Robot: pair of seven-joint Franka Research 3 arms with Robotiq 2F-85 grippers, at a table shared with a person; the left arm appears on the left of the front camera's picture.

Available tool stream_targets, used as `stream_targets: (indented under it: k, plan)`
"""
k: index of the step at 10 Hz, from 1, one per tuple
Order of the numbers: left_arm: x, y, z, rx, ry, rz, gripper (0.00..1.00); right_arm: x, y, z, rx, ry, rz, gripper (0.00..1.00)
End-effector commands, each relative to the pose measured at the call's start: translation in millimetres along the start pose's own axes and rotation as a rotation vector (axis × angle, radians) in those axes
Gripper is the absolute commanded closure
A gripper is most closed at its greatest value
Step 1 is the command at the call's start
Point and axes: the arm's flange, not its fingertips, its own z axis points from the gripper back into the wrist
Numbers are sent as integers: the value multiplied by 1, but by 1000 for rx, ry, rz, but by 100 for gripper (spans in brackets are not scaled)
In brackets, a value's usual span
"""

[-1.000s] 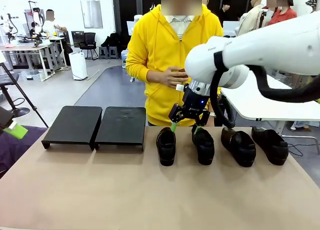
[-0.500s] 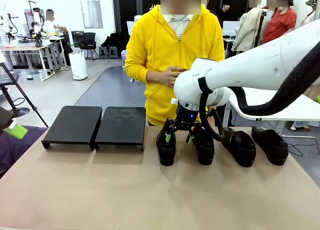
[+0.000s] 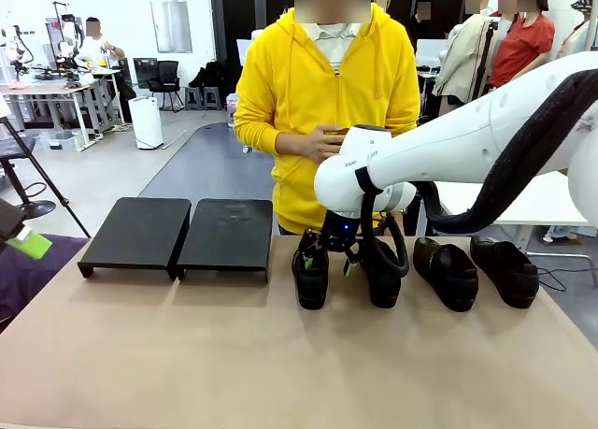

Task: Organize the shoes by placing them on the stand.
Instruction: Pick up one Shoe and place it in the middle of the table.

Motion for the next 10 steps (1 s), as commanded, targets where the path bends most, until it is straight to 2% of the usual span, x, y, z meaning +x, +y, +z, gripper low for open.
stream_targets:
  k: [1,2,3,10]
  plan:
    - [1,1,0,-9,-10,-2,0,10,9,2,-39,-7,-27,9]
    - [1,1,0,-9,-10,-2,0,11,9,4,-42,3,-32,69]
    - [1,1,0,-9,-10,-2,0,12,9,4,-45,7,-36,100]
    - [1,1,0,-9,-10,-2,0,13,14,10,-70,51,-27,100]
